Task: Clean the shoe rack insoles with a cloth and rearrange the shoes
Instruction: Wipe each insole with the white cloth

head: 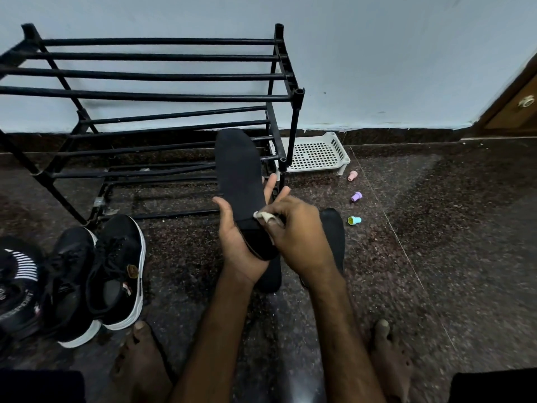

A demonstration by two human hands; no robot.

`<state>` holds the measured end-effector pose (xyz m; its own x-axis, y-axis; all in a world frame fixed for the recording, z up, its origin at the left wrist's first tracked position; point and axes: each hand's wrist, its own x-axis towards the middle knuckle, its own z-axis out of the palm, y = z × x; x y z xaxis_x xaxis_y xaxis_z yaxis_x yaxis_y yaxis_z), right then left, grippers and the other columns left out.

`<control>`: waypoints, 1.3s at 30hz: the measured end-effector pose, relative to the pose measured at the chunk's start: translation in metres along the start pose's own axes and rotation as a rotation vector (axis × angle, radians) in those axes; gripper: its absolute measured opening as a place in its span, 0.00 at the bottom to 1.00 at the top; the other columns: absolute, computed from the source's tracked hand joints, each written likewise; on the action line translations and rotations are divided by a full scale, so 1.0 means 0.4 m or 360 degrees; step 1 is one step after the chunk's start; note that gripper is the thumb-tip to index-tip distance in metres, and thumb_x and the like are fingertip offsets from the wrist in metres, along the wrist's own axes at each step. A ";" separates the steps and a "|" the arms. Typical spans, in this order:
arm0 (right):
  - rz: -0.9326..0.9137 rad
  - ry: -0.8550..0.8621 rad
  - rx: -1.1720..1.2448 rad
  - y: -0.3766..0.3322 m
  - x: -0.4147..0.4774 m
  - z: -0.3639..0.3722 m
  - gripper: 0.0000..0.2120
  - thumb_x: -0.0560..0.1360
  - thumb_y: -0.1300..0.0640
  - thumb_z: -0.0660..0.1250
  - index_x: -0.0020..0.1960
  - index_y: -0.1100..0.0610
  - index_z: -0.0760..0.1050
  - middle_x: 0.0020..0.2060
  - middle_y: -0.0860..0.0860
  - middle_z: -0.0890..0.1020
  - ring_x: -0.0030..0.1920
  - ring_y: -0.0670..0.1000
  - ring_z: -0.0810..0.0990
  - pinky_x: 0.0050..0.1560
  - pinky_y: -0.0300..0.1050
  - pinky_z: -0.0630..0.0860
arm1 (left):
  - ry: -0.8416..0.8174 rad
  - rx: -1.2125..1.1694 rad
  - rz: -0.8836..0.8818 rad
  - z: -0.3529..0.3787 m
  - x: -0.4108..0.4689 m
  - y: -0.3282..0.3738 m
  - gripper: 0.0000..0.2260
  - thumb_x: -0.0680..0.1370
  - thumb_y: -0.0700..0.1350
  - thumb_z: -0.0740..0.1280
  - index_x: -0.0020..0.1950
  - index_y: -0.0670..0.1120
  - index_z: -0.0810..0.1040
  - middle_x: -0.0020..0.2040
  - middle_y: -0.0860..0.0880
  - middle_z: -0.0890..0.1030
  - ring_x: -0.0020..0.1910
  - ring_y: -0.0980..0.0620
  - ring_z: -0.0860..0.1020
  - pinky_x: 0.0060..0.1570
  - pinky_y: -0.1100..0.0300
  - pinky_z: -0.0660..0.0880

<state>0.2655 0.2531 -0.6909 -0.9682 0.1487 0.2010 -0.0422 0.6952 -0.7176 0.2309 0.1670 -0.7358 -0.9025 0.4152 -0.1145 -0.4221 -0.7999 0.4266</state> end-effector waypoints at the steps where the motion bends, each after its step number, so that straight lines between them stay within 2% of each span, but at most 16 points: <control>1: -0.0008 0.0050 -0.0032 -0.014 0.000 0.013 0.07 0.75 0.61 0.70 0.51 0.56 0.85 0.48 0.51 0.84 0.49 0.48 0.81 0.52 0.40 0.77 | -0.0003 0.0041 -0.0033 0.005 -0.003 -0.002 0.42 0.76 0.74 0.44 0.77 0.45 0.65 0.72 0.43 0.73 0.72 0.46 0.70 0.75 0.46 0.58; 4: -0.0006 -0.0116 0.0154 -0.044 -0.012 0.027 0.07 0.75 0.61 0.70 0.51 0.56 0.85 0.50 0.51 0.85 0.52 0.47 0.82 0.57 0.41 0.77 | -0.0022 0.0097 -0.0056 0.002 -0.006 -0.005 0.45 0.74 0.75 0.41 0.76 0.45 0.67 0.68 0.45 0.77 0.70 0.50 0.73 0.73 0.48 0.60; 6: -0.0019 -0.0192 0.0195 -0.040 -0.017 0.023 0.06 0.75 0.60 0.71 0.50 0.55 0.85 0.49 0.50 0.85 0.50 0.46 0.82 0.55 0.43 0.78 | 0.0004 0.0062 0.0008 0.000 -0.008 0.001 0.42 0.76 0.73 0.40 0.71 0.46 0.74 0.66 0.47 0.79 0.69 0.49 0.74 0.71 0.47 0.62; 9: 0.0145 0.0149 -0.0087 -0.015 -0.006 0.021 0.06 0.76 0.58 0.70 0.51 0.54 0.84 0.47 0.50 0.83 0.47 0.50 0.81 0.50 0.48 0.78 | 0.0010 -0.0032 0.0078 0.004 -0.006 0.003 0.37 0.78 0.70 0.44 0.69 0.47 0.77 0.73 0.47 0.72 0.73 0.45 0.68 0.75 0.46 0.58; 11: 0.0226 0.0270 -0.0196 -0.018 -0.005 0.022 0.07 0.76 0.58 0.69 0.52 0.54 0.83 0.48 0.50 0.82 0.47 0.52 0.80 0.49 0.49 0.77 | 0.0045 0.0008 0.0072 0.011 -0.005 0.000 0.36 0.79 0.69 0.45 0.69 0.45 0.76 0.73 0.47 0.72 0.74 0.46 0.68 0.76 0.47 0.56; 12: 0.0210 0.0197 -0.0139 -0.022 -0.006 0.024 0.07 0.76 0.58 0.69 0.52 0.54 0.84 0.48 0.50 0.82 0.47 0.51 0.81 0.50 0.47 0.78 | 0.0055 0.0019 0.0072 0.008 -0.005 0.001 0.36 0.79 0.69 0.45 0.69 0.45 0.76 0.73 0.47 0.72 0.74 0.46 0.68 0.76 0.47 0.57; 14: 0.0168 -0.0155 0.0126 -0.035 -0.008 0.025 0.06 0.74 0.57 0.72 0.51 0.54 0.85 0.47 0.50 0.85 0.47 0.46 0.82 0.49 0.40 0.79 | 0.0061 0.0009 0.0081 -0.005 -0.003 0.003 0.38 0.79 0.70 0.44 0.74 0.44 0.71 0.73 0.48 0.72 0.74 0.48 0.68 0.75 0.47 0.58; 16: 0.0136 -0.0368 0.0258 -0.041 -0.010 0.024 0.06 0.74 0.57 0.73 0.50 0.54 0.85 0.46 0.50 0.86 0.45 0.43 0.83 0.49 0.40 0.80 | 0.0075 -0.0011 0.0141 -0.020 0.001 0.005 0.38 0.79 0.69 0.43 0.77 0.43 0.65 0.74 0.47 0.71 0.74 0.47 0.68 0.74 0.46 0.59; 20: 0.0163 0.0117 -0.0078 -0.021 -0.014 0.035 0.05 0.75 0.55 0.72 0.48 0.53 0.85 0.44 0.50 0.85 0.44 0.49 0.82 0.47 0.48 0.79 | 0.0092 -0.0021 0.0194 -0.007 0.005 0.008 0.34 0.80 0.68 0.44 0.74 0.47 0.69 0.73 0.44 0.71 0.73 0.43 0.69 0.72 0.44 0.61; 21: 0.0184 0.0104 -0.0072 -0.020 -0.016 0.036 0.05 0.75 0.54 0.72 0.48 0.53 0.85 0.43 0.50 0.85 0.44 0.49 0.82 0.46 0.47 0.79 | 0.0117 -0.0007 0.0196 -0.002 0.004 0.007 0.34 0.80 0.67 0.45 0.73 0.47 0.70 0.73 0.44 0.72 0.72 0.44 0.70 0.73 0.44 0.61; 24: 0.0287 -0.0389 0.0193 -0.012 -0.017 0.025 0.05 0.72 0.55 0.75 0.48 0.53 0.86 0.40 0.49 0.86 0.42 0.46 0.84 0.48 0.48 0.81 | 0.0232 -0.0001 0.0213 -0.019 0.003 0.009 0.35 0.80 0.68 0.44 0.75 0.47 0.68 0.73 0.45 0.72 0.71 0.44 0.71 0.72 0.43 0.62; 26: 0.0374 -0.0644 0.0551 0.004 -0.021 0.011 0.06 0.72 0.58 0.76 0.49 0.56 0.85 0.41 0.52 0.87 0.44 0.51 0.85 0.51 0.52 0.82 | 0.0245 -0.0016 0.0211 -0.030 0.006 0.020 0.35 0.80 0.67 0.44 0.77 0.46 0.65 0.72 0.45 0.72 0.70 0.44 0.72 0.71 0.44 0.65; 27: 0.0413 -0.0671 0.0742 0.015 -0.025 0.005 0.07 0.72 0.60 0.76 0.49 0.57 0.85 0.41 0.55 0.87 0.44 0.53 0.85 0.52 0.54 0.82 | 0.0234 -0.0014 0.0192 -0.030 0.009 0.027 0.34 0.80 0.67 0.45 0.77 0.46 0.65 0.73 0.45 0.72 0.70 0.44 0.72 0.70 0.45 0.66; 29: 0.0441 -0.0511 0.0933 0.037 -0.029 -0.004 0.07 0.72 0.61 0.75 0.50 0.59 0.85 0.41 0.60 0.86 0.41 0.55 0.83 0.48 0.55 0.80 | 0.0199 -0.0001 0.0134 -0.032 0.015 0.041 0.33 0.81 0.65 0.47 0.77 0.46 0.64 0.73 0.45 0.71 0.71 0.45 0.72 0.68 0.47 0.69; 33: 0.0493 -0.0076 0.1055 0.054 -0.019 -0.023 0.07 0.74 0.63 0.73 0.51 0.60 0.83 0.40 0.56 0.87 0.41 0.50 0.84 0.43 0.48 0.81 | 0.0204 0.0082 0.0051 -0.037 0.012 0.056 0.28 0.82 0.60 0.52 0.77 0.46 0.65 0.73 0.47 0.72 0.70 0.47 0.73 0.70 0.46 0.68; 39: 0.0588 0.0223 0.1107 0.092 -0.020 -0.029 0.06 0.73 0.61 0.75 0.50 0.58 0.84 0.39 0.57 0.86 0.38 0.50 0.82 0.42 0.48 0.80 | 0.0179 0.0566 0.0177 -0.063 0.009 0.076 0.18 0.82 0.43 0.58 0.72 0.44 0.70 0.69 0.46 0.76 0.65 0.43 0.77 0.63 0.48 0.75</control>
<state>0.2745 0.2857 -0.7113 -0.9117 0.4025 -0.0821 0.0865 -0.0074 -0.9962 0.2127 0.1331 -0.7458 -0.9531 0.2686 -0.1395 -0.2832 -0.6289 0.7240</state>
